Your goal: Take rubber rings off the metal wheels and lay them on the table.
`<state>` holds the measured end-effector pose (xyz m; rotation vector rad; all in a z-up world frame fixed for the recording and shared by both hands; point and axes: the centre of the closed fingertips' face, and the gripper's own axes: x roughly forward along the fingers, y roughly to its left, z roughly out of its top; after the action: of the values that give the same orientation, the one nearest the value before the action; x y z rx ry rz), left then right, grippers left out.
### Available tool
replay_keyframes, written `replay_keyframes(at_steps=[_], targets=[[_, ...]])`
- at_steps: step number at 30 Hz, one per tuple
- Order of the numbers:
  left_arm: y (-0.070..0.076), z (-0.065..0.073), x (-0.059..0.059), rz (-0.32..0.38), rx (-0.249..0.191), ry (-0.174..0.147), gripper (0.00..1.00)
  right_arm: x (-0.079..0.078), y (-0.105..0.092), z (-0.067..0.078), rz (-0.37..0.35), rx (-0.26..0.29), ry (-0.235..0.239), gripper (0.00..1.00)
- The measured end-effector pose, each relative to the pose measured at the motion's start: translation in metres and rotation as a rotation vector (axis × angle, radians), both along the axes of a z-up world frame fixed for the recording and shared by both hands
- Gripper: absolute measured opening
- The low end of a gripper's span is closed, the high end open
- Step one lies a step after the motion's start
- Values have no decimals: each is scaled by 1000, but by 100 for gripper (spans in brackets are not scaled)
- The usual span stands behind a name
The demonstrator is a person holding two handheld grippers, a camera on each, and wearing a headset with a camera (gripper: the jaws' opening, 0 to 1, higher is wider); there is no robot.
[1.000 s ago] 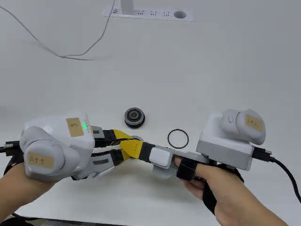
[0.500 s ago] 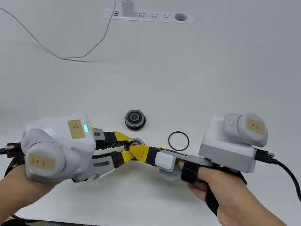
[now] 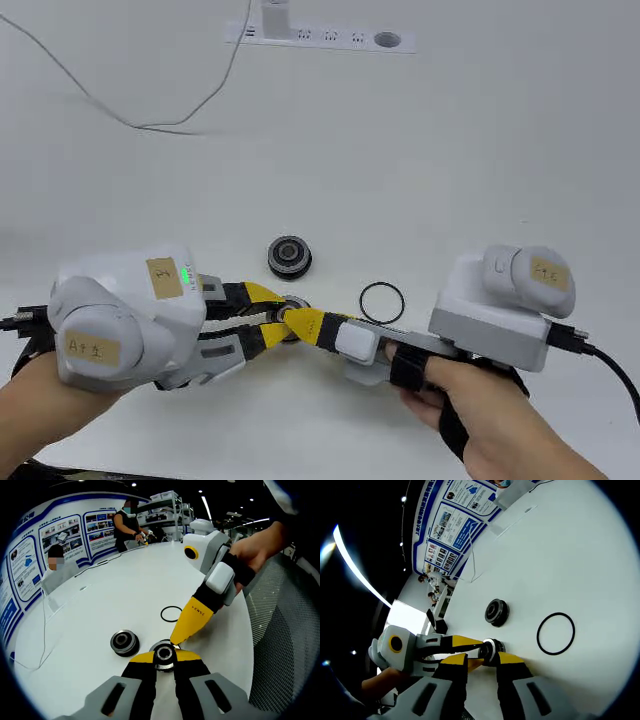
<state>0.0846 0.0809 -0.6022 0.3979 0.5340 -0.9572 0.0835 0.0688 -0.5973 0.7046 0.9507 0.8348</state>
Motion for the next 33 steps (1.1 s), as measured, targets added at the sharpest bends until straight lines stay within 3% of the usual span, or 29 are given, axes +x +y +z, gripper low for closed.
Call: replay_keyframes(at_steps=[15,33], targets=[[0,0,1,-3,4,-1,13,6,-7,-12,-39,-79,-1,3],[1,0,2,1,5,-1,13,7,-6,-12,-64,-82,62,1]])
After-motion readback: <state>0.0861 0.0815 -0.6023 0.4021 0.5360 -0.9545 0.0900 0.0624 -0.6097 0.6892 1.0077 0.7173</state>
